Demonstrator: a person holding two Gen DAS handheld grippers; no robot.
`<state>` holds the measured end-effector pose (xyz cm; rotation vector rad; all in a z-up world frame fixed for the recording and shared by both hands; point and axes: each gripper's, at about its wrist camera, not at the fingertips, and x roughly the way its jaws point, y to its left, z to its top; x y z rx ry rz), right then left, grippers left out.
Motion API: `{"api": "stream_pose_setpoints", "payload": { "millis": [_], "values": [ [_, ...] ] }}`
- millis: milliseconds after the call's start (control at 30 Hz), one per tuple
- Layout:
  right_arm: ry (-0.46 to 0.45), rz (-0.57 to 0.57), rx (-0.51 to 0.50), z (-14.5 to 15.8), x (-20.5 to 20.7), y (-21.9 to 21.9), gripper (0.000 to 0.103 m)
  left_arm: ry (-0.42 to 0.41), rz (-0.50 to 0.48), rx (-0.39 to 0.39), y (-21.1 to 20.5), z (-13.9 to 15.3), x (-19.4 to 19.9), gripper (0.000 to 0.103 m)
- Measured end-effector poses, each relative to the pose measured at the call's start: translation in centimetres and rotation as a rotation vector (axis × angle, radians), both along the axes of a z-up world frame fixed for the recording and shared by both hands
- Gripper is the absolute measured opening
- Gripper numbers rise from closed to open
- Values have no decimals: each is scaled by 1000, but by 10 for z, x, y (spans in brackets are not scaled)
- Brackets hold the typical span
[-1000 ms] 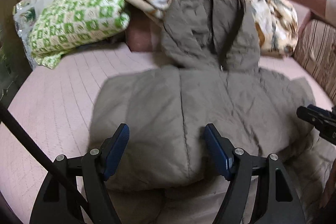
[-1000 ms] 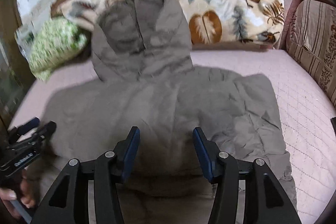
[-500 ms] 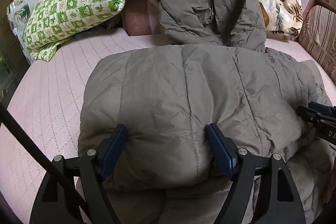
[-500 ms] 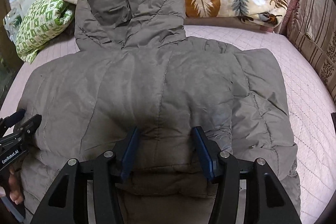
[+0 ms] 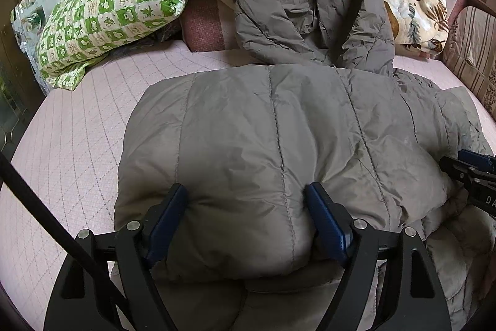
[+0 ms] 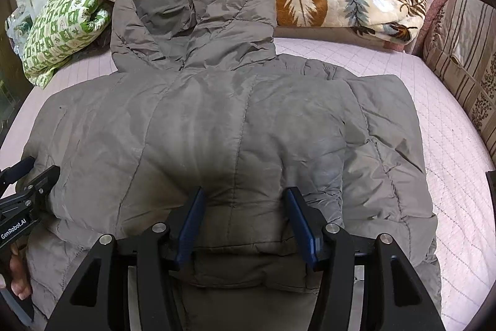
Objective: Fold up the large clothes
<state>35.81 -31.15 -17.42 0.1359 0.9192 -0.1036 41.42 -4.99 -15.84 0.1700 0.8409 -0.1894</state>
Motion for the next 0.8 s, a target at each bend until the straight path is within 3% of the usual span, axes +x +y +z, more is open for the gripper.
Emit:
{"api": "stream_pose_setpoints", "payload": {
  "millis": [500, 800],
  "values": [
    [0, 1, 0, 0, 0, 0, 59, -21, 9, -4, 0, 3, -2, 80],
    [-1, 1, -3, -1, -1, 1, 61, -141, -3, 79, -12, 17, -16, 80]
  ]
}}
